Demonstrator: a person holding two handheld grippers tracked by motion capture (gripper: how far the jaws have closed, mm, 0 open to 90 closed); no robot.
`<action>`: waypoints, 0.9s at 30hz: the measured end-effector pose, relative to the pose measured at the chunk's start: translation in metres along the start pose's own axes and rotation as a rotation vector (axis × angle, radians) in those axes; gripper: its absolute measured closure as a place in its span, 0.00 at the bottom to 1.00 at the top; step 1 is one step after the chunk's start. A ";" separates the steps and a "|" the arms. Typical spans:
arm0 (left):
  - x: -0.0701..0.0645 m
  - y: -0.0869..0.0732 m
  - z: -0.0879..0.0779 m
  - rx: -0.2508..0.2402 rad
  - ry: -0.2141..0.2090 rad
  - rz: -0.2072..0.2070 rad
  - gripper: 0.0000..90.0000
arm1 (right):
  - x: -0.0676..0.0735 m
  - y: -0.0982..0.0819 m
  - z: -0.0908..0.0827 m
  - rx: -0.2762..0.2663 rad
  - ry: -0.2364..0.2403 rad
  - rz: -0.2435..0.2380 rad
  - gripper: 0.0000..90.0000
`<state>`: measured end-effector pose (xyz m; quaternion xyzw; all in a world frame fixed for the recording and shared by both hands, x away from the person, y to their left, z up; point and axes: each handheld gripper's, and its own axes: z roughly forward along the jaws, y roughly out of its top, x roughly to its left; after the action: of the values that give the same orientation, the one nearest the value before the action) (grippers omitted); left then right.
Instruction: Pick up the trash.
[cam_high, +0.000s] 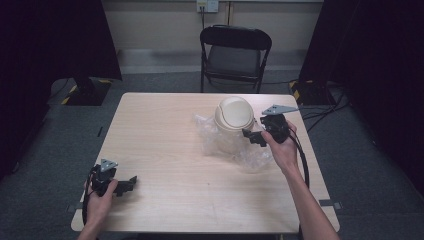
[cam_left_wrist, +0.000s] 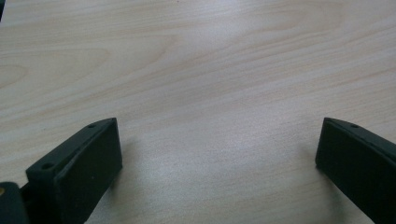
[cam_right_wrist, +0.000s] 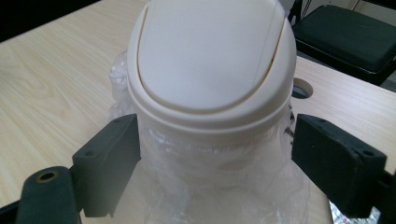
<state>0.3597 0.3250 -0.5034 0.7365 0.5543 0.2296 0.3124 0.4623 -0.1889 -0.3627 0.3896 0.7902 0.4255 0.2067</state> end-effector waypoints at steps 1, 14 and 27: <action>0.000 0.000 0.000 0.000 -0.001 0.000 0.00 | -0.001 0.002 0.001 -0.005 0.000 0.001 0.17; 0.000 0.000 0.000 0.000 0.000 0.000 0.00 | -0.014 0.021 0.022 0.003 -0.007 0.021 0.17; 0.000 0.000 0.000 0.000 0.000 0.000 0.00 | -0.017 0.019 0.048 0.044 -0.038 0.047 0.15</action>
<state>0.3597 0.3250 -0.5034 0.7366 0.5543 0.2296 0.3123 0.5127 -0.1717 -0.3739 0.4207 0.7859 0.4054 0.2028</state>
